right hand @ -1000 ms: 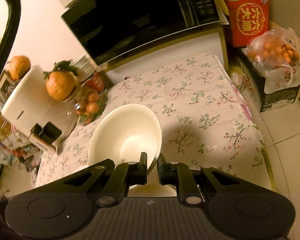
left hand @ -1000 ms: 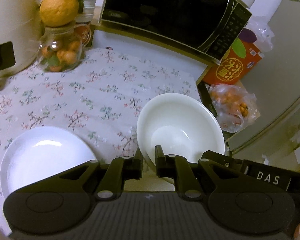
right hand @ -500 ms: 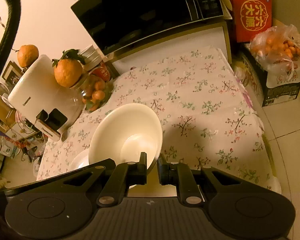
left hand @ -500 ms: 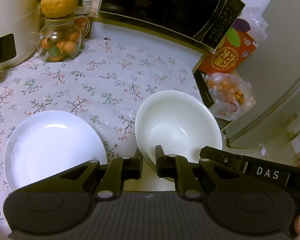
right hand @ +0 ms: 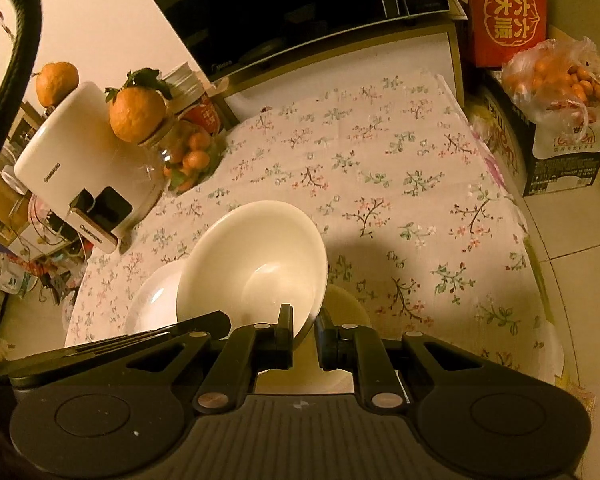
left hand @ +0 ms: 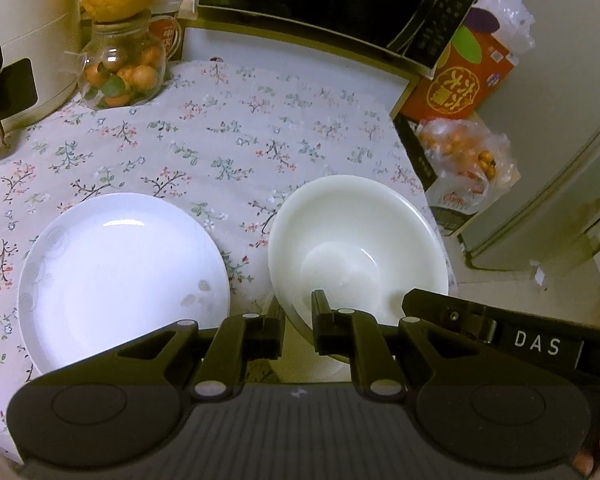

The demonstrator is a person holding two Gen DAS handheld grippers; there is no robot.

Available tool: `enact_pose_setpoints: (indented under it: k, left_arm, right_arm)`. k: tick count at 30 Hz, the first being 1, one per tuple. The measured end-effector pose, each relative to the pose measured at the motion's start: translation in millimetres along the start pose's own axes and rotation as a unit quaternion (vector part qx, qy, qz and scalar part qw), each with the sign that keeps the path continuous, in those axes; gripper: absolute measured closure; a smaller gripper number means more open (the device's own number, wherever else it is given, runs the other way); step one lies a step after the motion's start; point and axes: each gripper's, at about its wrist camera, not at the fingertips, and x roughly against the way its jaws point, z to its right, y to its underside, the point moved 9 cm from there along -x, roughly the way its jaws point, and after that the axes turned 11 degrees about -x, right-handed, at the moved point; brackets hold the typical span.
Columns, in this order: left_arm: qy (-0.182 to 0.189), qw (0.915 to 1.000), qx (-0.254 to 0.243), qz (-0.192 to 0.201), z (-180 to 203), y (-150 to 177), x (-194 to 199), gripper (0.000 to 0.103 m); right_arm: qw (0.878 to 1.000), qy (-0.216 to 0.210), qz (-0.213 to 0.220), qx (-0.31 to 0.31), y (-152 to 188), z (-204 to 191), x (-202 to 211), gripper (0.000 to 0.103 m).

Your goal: Organize plates and bowls

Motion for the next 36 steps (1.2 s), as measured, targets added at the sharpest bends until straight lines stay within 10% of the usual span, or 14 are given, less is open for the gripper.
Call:
enact_pose_setpoints:
  k: [36]
  left_arm:
    - [-0.042,0.9929,-0.069,-0.088,8,36,-33,0.069]
  right_arm:
    - [0.996,0.064,-0.056,0.017,28,29,-23,0.083]
